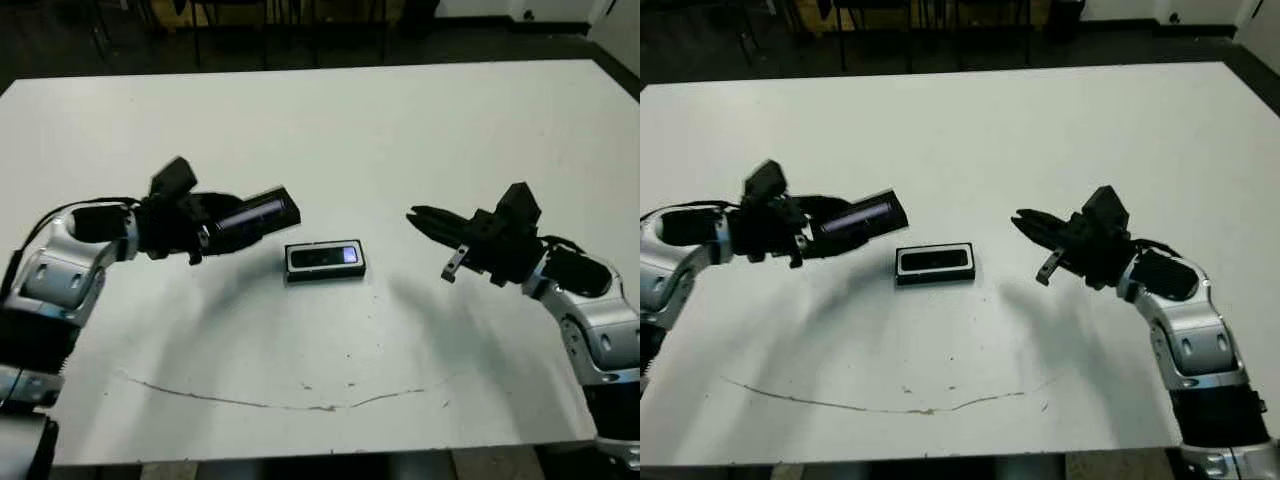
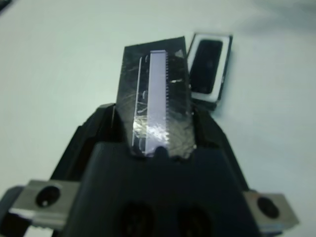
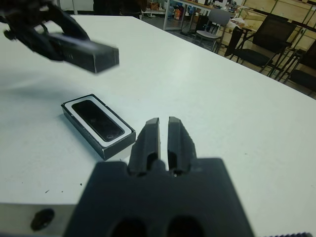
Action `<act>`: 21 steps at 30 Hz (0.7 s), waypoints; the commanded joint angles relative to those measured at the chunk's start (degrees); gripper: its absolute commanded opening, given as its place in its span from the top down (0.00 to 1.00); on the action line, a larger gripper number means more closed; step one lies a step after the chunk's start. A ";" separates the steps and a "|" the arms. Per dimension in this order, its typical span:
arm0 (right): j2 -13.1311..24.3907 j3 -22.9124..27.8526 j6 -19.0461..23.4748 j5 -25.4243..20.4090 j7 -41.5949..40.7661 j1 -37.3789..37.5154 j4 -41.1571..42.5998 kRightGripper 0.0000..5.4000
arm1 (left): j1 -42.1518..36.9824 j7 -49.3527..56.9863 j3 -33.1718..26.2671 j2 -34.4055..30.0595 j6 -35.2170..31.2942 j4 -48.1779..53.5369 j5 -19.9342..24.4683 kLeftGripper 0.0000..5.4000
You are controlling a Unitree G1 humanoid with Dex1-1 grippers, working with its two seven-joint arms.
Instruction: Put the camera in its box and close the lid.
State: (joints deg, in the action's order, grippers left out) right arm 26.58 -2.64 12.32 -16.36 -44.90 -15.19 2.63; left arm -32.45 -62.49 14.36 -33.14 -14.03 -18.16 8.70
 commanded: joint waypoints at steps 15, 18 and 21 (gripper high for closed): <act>0.21 -0.32 0.91 -0.12 -1.82 -0.19 -2.62 1.00 | -4.73 -5.35 2.85 5.08 1.89 -12.93 -3.83 0.50; 0.01 -0.09 0.55 -0.51 -2.01 0.06 -2.85 1.00 | -5.21 -7.71 2.31 5.70 1.48 -14.87 -2.66 0.50; 0.39 -0.32 0.73 -0.02 -1.58 0.30 -2.22 1.00 | -5.61 -9.83 1.83 6.23 0.87 -16.75 -1.69 0.50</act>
State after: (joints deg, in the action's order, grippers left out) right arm 26.53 -2.78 12.31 -17.03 -46.70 -15.41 0.40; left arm -38.14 -70.99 15.99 -27.09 -12.24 -33.21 7.41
